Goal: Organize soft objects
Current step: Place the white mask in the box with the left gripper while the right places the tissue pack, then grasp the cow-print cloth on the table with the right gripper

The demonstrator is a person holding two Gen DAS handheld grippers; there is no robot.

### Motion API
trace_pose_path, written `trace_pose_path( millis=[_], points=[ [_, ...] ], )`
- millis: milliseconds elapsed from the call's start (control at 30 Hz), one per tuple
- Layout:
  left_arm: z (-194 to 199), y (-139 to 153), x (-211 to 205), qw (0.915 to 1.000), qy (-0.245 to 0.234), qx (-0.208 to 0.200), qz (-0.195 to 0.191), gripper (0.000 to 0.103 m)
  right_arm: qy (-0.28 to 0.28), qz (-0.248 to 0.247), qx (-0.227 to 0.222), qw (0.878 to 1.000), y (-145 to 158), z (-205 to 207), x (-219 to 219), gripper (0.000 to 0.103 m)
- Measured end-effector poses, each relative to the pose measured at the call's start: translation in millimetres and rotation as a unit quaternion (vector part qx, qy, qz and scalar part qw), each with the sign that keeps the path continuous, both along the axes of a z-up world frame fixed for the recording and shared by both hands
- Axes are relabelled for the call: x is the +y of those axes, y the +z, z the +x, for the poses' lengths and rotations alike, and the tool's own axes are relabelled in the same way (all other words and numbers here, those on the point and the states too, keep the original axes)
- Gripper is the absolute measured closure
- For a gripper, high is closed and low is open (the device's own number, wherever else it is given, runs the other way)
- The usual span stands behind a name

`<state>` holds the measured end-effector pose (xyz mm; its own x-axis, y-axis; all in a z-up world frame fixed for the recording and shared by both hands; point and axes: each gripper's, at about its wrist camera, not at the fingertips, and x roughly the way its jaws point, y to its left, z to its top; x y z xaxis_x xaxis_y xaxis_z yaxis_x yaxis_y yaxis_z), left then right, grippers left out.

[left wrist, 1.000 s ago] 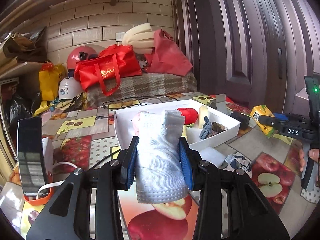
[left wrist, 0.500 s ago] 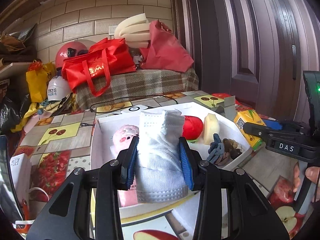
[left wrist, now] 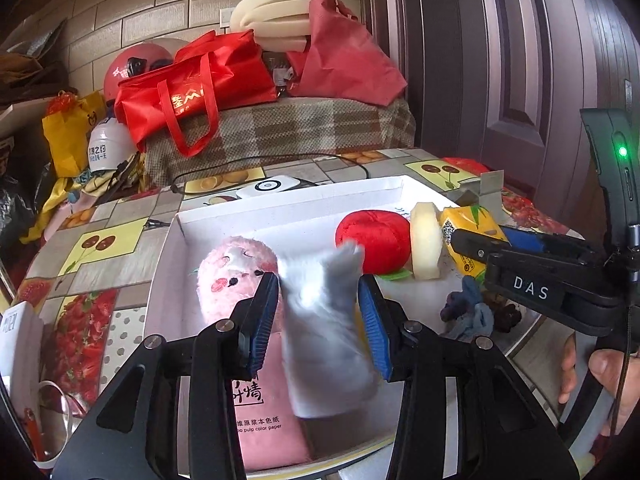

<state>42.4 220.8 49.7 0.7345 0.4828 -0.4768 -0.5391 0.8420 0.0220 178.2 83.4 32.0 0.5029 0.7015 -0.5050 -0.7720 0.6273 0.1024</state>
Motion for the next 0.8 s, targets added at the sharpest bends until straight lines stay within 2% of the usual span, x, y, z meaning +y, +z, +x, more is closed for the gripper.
trace_pose_path(
  millis=[33,100,133,167,233,333,500,600,667,800],
  points=[
    [-0.1,0.2,0.7,1.0000,0.004,-0.002,0.000,0.055,0.001,-0.001,-0.001,1.000,0.2,0.1,0.4,0.052],
    [-1.0,1.3,1.5,0.9999,0.012,-0.006,0.003,0.039,0.004,0.001,0.001,1.000,0.5,1.3,-0.2,0.052],
    [-1.8,2.0,1.4,0.9998,0.015,-0.009,0.005,0.020,0.007,0.003,0.004,1.000,0.4,2.7,-0.6,0.049],
    [-3.5,2.8,-0.1,0.9997,0.016,-0.013,0.009,0.001,0.007,0.004,0.004,1.000,0.9,3.9,-0.4,0.036],
    [-7.9,5.3,-3.8,0.9993,0.017,-0.025,0.022,0.000,0.006,0.006,0.001,1.000,1.6,3.0,-1.7,0.011],
    [-12.6,8.0,-10.8,0.9983,0.020,-0.034,0.044,0.000,0.007,0.010,-0.019,1.000,5.1,-3.4,-2.1,0.000],
    [-19.4,9.9,-8.3,0.9976,0.026,-0.048,0.042,0.000,0.005,0.015,-0.046,0.999,8.8,-11.4,-2.7,0.000],
    [-30.6,11.6,-4.9,0.9965,0.023,-0.074,0.033,0.000,-0.002,0.028,-0.050,0.998,10.5,-11.1,-8.5,0.000],
    [-39.2,11.5,-5.7,0.9967,0.005,-0.079,0.018,0.000,-0.006,0.026,-0.042,0.999,9.1,-9.8,-14.4,0.000],
    [-65.9,11.0,-18.5,0.9942,-0.067,-0.084,-0.004,0.000,-0.006,0.028,-0.020,0.999,5.8,-9.2,-37.3,0.000]
  ],
)
